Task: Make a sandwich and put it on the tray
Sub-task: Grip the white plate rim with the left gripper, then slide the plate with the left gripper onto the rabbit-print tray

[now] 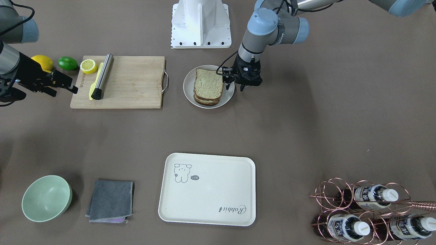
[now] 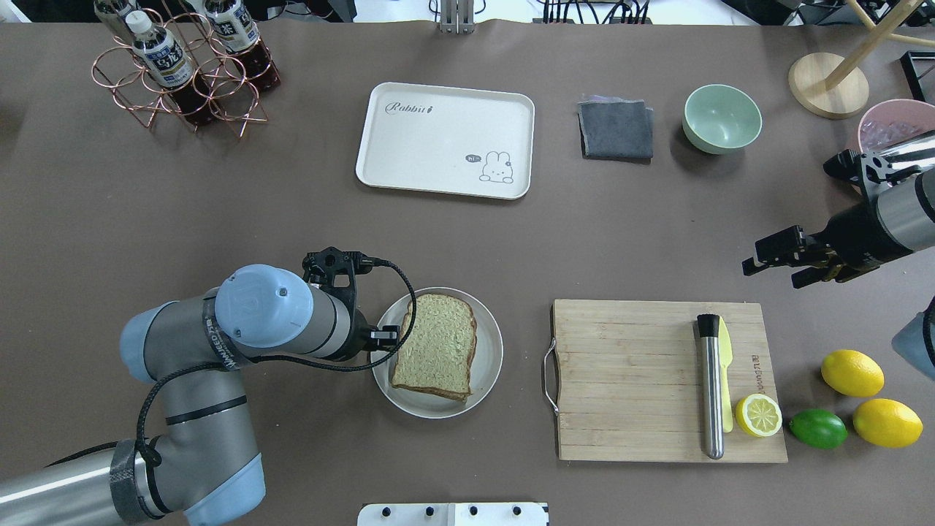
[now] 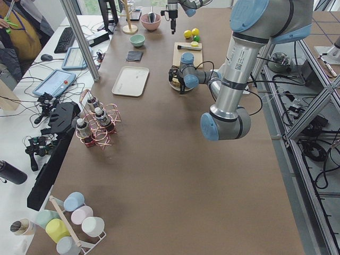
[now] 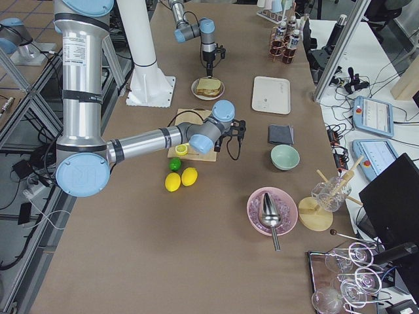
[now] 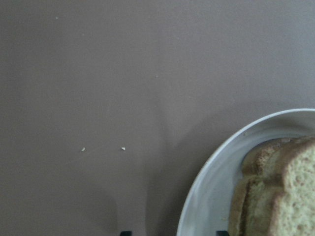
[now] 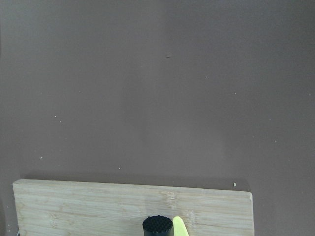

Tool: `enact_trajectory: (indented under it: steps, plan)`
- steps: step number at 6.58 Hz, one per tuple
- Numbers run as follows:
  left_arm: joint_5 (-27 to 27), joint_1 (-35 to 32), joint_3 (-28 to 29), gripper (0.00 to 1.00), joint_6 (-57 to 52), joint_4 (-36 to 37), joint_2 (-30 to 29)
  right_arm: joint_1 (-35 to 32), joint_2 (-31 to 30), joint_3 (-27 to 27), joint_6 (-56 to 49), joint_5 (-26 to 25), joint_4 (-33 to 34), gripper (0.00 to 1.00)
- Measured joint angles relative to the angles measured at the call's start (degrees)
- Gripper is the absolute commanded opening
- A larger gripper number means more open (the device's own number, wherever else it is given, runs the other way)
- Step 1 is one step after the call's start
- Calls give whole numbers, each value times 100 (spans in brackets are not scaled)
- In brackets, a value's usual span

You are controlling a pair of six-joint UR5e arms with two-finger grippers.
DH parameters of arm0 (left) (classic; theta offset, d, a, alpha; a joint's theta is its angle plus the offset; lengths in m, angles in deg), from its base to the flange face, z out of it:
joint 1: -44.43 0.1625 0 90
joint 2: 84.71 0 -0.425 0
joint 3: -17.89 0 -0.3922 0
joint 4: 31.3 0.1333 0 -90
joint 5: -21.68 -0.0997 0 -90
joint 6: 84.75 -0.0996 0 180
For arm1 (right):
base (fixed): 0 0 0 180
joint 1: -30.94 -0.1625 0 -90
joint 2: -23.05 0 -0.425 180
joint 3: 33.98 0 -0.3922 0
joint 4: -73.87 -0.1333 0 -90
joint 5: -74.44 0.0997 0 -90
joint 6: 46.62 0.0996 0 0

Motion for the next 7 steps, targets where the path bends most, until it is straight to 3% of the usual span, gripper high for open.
enact_trajectory:
  steps: [1,3,4,7]
  plan:
    - [0,15,5,46,1,-4,-1,-15,-2,0,-1,28,0,100]
    - [6,35,3,19,4,-6,-6,-48,-3,0,0,88,4,100]
    - [8,41,1,0,19,-6,-5,-61,-6,0,1,104,2,100]
    - [6,81,-11,0,148,-10,-7,-72,-71,-54,2,113,0,100]
